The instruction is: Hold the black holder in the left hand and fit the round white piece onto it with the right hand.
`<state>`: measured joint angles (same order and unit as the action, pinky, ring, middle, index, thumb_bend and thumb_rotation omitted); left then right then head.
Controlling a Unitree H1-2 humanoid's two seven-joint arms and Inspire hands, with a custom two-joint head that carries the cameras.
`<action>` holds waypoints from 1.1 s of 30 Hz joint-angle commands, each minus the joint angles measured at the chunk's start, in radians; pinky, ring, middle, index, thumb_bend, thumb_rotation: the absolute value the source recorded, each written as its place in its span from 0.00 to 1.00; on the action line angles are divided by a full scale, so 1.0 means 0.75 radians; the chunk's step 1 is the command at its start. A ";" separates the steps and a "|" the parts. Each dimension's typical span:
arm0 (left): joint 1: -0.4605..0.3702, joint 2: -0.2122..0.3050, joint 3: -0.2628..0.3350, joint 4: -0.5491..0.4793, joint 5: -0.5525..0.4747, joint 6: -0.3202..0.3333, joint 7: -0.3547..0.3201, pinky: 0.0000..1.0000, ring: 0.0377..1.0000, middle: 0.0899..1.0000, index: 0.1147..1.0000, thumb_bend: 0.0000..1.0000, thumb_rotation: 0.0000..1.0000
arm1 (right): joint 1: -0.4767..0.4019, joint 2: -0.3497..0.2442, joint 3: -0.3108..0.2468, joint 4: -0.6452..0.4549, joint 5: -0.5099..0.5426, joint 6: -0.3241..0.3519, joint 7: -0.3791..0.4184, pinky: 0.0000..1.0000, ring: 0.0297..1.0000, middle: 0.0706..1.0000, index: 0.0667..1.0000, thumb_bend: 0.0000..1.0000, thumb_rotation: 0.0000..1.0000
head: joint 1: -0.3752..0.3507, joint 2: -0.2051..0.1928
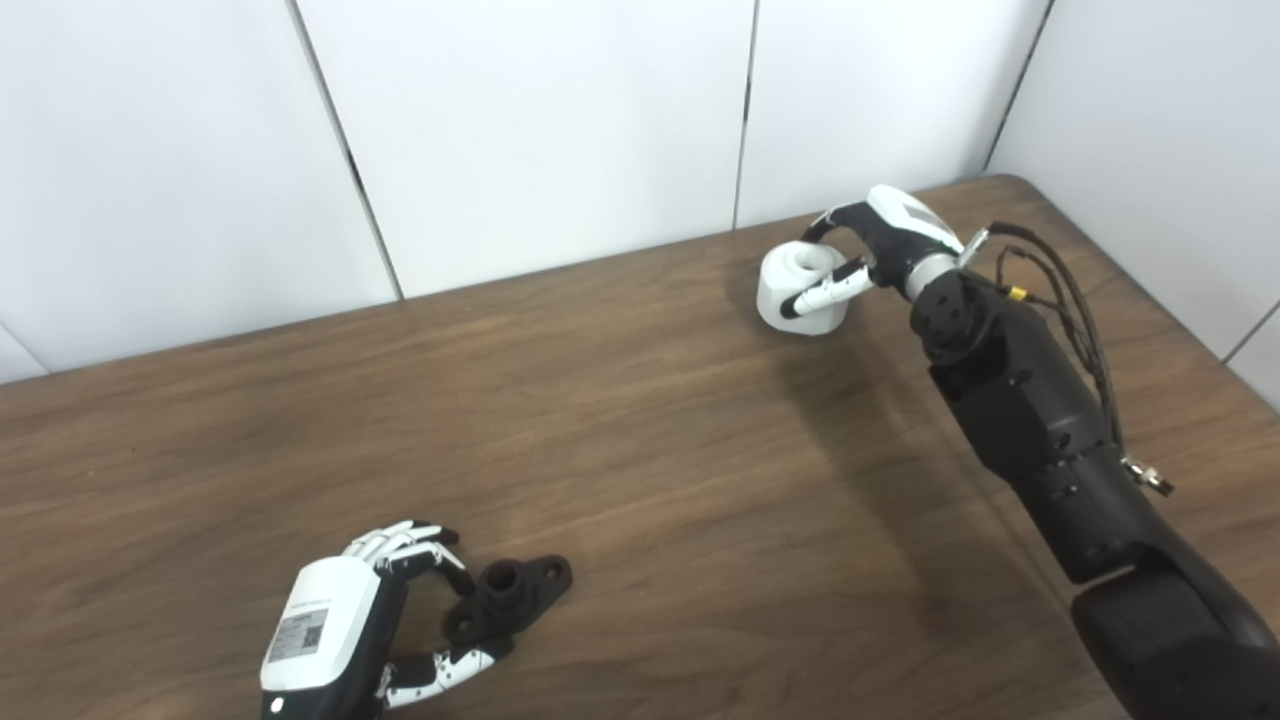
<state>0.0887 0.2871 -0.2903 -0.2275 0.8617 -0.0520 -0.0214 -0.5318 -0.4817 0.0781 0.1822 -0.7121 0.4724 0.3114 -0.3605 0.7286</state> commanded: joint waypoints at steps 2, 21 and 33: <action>0.005 0.023 0.016 -0.004 0.014 0.022 -0.027 0.83 0.82 0.73 0.42 0.52 0.05 | -0.058 -0.057 0.001 -0.054 -0.006 -0.007 -0.025 0.87 0.90 0.86 0.68 0.86 0.26 | 0.000 0.001; 0.005 0.020 0.022 -0.013 0.017 0.015 -0.032 0.84 0.82 0.74 0.42 0.52 0.06 | -0.048 -0.050 0.007 -0.077 0.026 -0.016 -0.079 0.93 0.93 0.83 0.62 0.77 0.20 | 0.004 0.011; 0.004 0.010 0.033 0.002 0.006 -0.019 0.015 0.84 0.81 0.72 0.42 0.52 0.05 | -0.024 -0.063 0.014 -0.046 0.065 -0.140 -0.206 0.90 0.89 0.78 0.45 0.52 0.13 | 0.009 0.015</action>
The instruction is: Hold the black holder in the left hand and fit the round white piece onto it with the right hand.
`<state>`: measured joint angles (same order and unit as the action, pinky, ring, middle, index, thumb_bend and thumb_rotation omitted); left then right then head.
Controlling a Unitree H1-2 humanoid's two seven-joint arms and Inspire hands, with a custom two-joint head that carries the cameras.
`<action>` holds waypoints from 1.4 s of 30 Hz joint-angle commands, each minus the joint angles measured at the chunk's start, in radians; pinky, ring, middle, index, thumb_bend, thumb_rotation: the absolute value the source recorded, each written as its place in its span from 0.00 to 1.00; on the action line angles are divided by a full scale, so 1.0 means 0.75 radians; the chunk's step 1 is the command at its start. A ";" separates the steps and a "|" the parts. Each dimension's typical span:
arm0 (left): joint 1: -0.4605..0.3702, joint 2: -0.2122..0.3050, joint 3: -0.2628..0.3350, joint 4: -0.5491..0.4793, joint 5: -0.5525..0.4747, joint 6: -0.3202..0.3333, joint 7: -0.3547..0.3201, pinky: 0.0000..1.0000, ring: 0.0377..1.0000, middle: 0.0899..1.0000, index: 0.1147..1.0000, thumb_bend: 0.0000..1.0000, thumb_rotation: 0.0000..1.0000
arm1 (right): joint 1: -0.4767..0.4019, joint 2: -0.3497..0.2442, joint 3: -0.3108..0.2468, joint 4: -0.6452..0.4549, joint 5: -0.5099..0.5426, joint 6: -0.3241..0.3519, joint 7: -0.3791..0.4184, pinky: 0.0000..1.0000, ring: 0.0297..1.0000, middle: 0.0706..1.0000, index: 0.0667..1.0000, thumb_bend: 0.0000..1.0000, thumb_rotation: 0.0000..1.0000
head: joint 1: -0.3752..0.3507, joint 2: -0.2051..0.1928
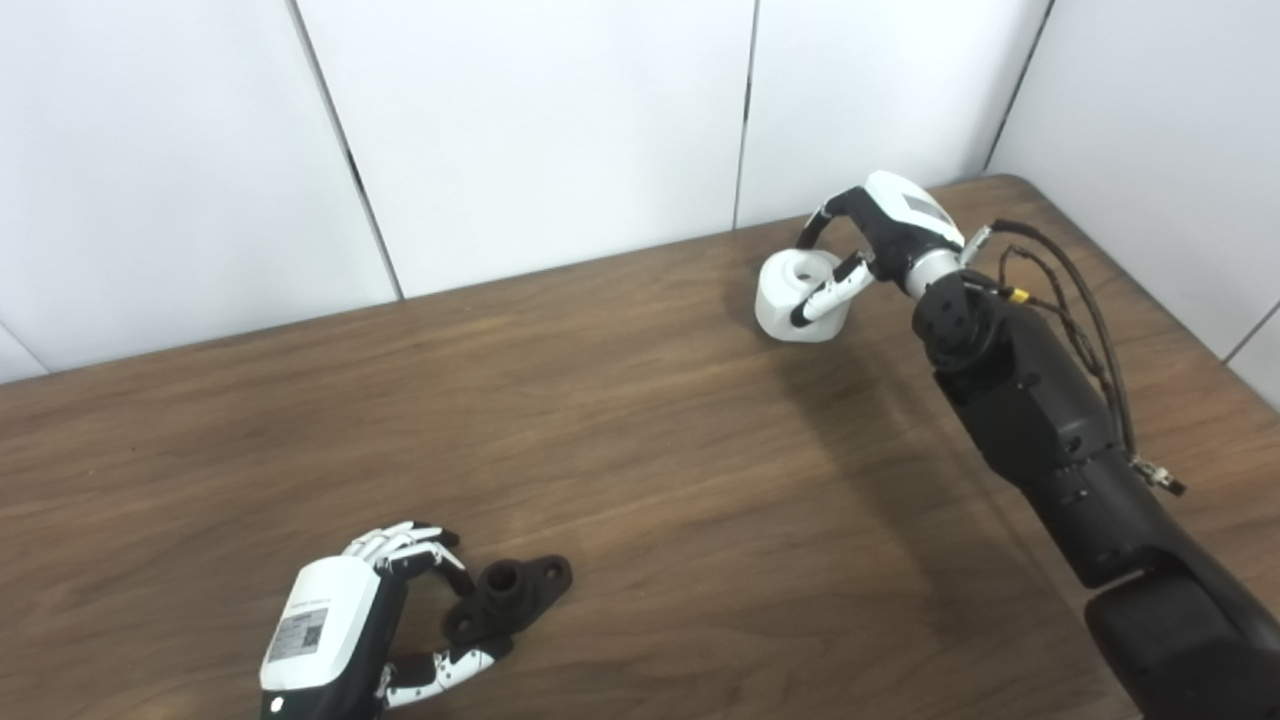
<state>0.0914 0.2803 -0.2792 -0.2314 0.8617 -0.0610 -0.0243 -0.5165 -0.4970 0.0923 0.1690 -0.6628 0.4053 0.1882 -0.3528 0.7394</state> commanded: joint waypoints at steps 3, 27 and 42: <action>0.000 0.018 0.021 0.010 0.004 -0.016 0.026 0.84 0.81 0.72 0.42 0.52 0.05 | -0.041 -0.052 0.004 -0.022 -0.001 -0.068 -0.054 0.90 0.88 0.77 0.45 0.52 0.13 | -0.002 0.001; -0.015 -0.035 0.005 0.031 0.039 -0.017 0.035 0.82 0.81 0.71 0.42 0.52 0.05 | 0.025 -0.108 0.115 -0.569 -0.079 0.086 0.370 0.91 0.91 0.78 0.45 0.52 0.14 | 0.097 0.014; -0.020 -0.094 -0.041 0.001 0.093 0.057 -0.001 0.84 0.82 0.73 0.42 0.52 0.05 | 0.062 0.129 0.073 -0.946 -0.154 0.084 0.681 0.90 0.91 0.76 0.45 0.52 0.14 | 0.240 0.044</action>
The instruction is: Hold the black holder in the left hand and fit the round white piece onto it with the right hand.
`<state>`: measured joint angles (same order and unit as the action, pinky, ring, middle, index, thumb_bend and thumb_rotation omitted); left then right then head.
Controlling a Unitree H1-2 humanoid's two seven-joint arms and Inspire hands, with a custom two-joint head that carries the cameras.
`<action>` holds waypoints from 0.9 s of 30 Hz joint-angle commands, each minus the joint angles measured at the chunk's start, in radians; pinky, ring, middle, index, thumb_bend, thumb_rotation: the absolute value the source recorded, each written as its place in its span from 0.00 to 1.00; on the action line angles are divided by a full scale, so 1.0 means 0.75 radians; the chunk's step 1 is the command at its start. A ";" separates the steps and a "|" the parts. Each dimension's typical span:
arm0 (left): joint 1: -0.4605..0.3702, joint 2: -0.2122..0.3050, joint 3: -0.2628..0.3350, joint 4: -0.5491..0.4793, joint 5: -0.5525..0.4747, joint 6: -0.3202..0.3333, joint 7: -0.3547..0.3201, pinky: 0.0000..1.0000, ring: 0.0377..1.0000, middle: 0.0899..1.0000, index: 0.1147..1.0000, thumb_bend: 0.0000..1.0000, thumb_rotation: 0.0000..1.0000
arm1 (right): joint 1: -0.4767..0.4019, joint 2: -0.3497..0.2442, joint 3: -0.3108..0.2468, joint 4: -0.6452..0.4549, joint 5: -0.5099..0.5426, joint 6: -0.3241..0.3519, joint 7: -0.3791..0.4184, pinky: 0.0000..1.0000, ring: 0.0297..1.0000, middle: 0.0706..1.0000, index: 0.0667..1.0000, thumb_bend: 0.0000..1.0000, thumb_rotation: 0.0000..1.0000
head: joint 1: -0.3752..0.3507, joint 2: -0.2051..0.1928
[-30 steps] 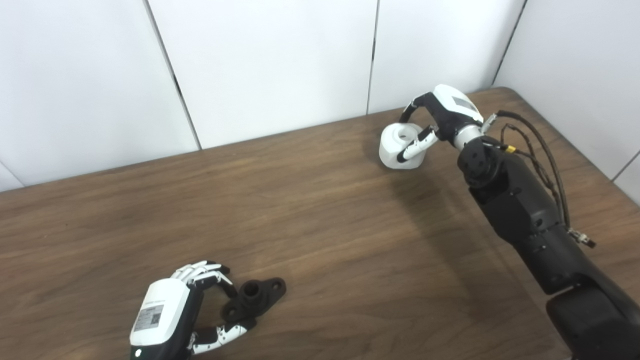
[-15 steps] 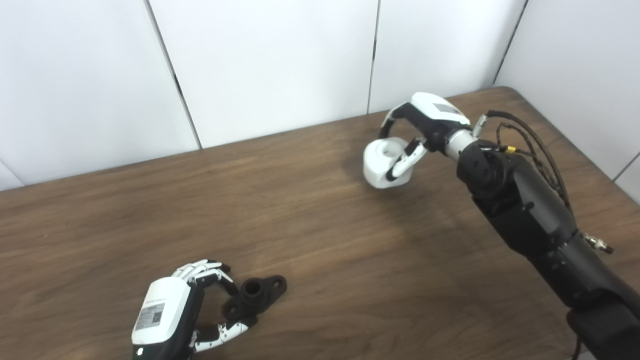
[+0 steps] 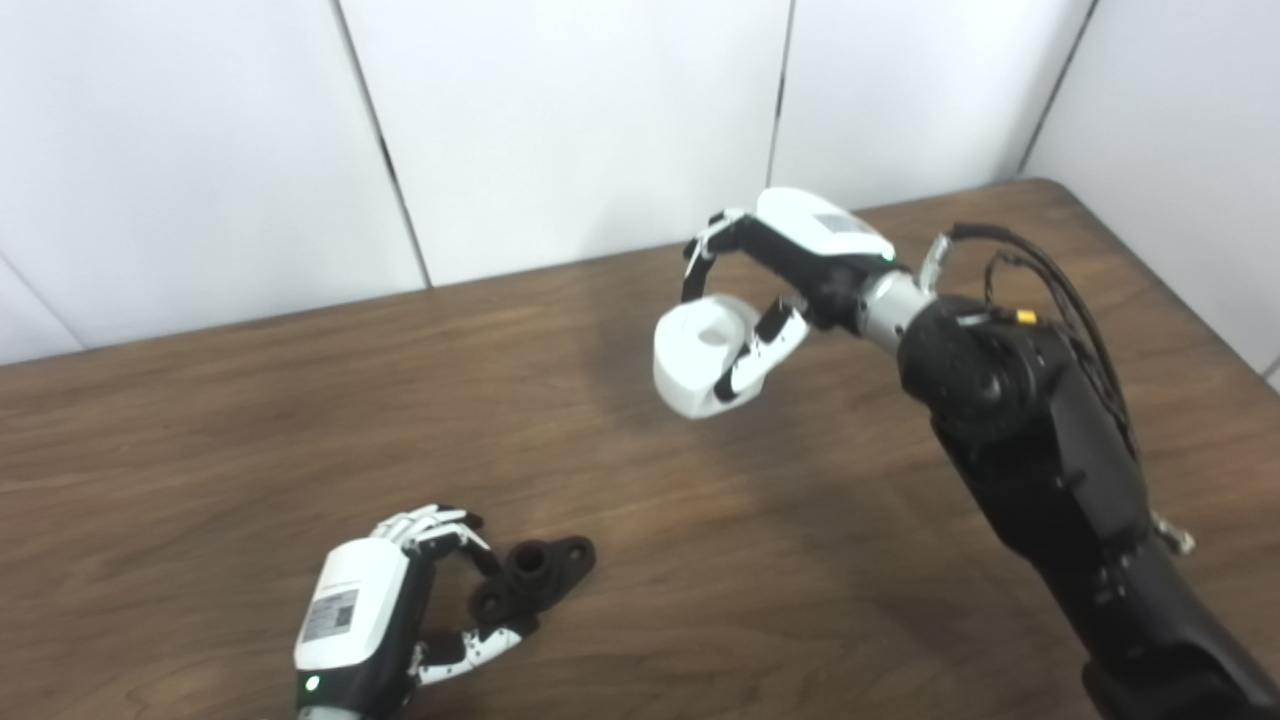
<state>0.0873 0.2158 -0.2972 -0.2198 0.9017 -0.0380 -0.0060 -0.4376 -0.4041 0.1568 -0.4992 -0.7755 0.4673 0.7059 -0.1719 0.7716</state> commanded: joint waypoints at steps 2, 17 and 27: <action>-0.018 -0.021 -0.027 -0.019 0.053 0.045 -0.037 0.85 0.82 0.73 0.42 0.52 0.06 | -0.038 0.024 0.010 -0.086 0.003 -0.003 0.001 0.89 0.90 0.77 0.45 0.52 0.14 | 0.038 0.008; -0.023 -0.059 -0.081 -0.102 0.124 0.157 -0.121 0.88 0.84 0.74 0.42 0.52 0.06 | 0.030 0.154 0.189 -0.110 -0.025 -0.033 -0.012 0.97 0.93 0.80 0.45 0.52 0.14 | 0.139 0.071; -0.030 -0.067 -0.085 -0.108 0.138 0.160 -0.131 0.87 0.83 0.74 0.42 0.52 0.06 | 0.039 0.234 0.254 -0.101 -0.037 -0.031 -0.022 0.99 0.93 0.80 0.45 0.52 0.14 | 0.150 0.099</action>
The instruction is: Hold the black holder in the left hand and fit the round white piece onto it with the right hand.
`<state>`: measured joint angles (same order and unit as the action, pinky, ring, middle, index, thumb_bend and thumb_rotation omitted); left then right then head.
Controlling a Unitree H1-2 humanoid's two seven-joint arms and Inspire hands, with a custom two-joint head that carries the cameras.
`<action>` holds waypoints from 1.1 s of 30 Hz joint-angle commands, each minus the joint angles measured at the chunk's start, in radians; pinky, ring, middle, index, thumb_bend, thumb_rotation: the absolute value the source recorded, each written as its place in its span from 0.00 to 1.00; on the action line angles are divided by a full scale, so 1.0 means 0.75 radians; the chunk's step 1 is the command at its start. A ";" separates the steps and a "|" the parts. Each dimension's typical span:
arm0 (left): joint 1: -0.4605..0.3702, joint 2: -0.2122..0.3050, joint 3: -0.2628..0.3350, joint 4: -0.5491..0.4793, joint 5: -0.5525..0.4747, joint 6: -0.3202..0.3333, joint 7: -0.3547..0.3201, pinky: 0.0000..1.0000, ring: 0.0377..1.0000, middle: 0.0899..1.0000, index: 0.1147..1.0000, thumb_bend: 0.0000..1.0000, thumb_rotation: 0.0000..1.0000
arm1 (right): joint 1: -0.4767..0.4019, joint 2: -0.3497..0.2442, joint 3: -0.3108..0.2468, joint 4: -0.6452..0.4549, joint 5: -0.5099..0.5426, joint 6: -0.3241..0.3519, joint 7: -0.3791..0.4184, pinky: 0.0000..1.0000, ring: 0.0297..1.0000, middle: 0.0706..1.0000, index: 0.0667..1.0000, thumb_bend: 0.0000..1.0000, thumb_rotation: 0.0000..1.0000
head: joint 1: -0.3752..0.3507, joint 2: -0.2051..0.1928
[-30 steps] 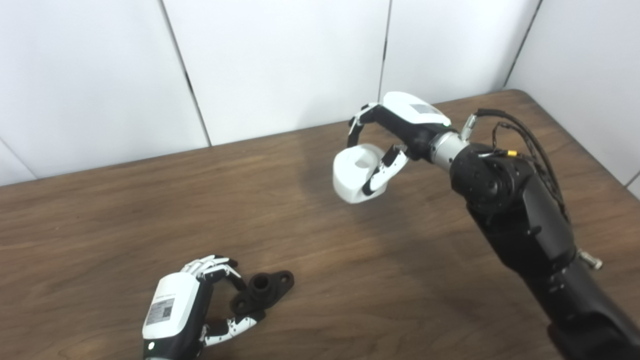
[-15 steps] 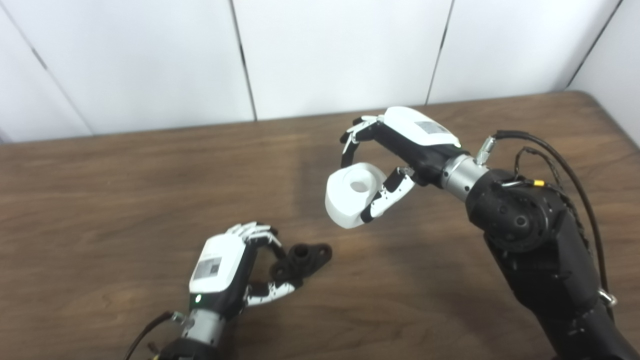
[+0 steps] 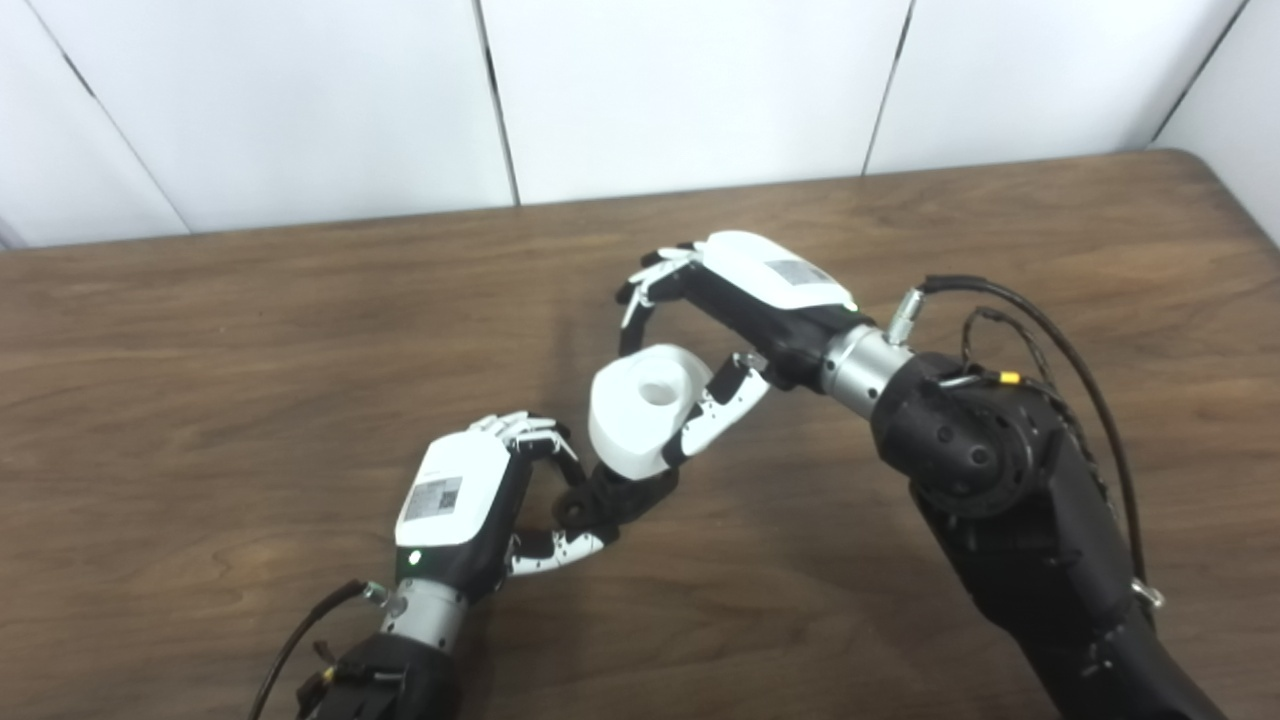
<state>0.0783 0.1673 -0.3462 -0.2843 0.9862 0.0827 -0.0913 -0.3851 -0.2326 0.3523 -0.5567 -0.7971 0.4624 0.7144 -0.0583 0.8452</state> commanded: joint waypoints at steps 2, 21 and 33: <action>-0.017 -0.004 -0.021 -0.023 0.026 -0.002 -0.018 0.87 0.83 0.74 0.42 0.52 0.06 | -0.031 0.011 -0.003 -0.024 -0.006 -0.028 -0.037 0.98 0.92 0.80 0.45 0.52 0.14 | 0.003 0.004; -0.023 -0.013 -0.032 -0.026 0.043 0.001 -0.024 0.87 0.83 0.74 0.42 0.52 0.06 | -0.040 0.037 -0.003 -0.053 -0.003 -0.005 0.009 0.97 0.92 0.80 0.45 0.52 0.14 | 0.019 0.019; -0.026 -0.021 -0.040 -0.045 0.059 0.023 -0.044 0.87 0.83 0.74 0.42 0.52 0.06 | -0.021 0.022 0.021 -0.039 -0.003 -0.002 0.063 0.97 0.94 0.81 0.45 0.52 0.14 | 0.020 0.036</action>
<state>0.0717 0.1548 -0.3633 -0.2985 1.0104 0.1045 -0.1189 -0.3800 -0.2154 0.3711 -0.5617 -0.7956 0.4652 0.7652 -0.0430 0.8713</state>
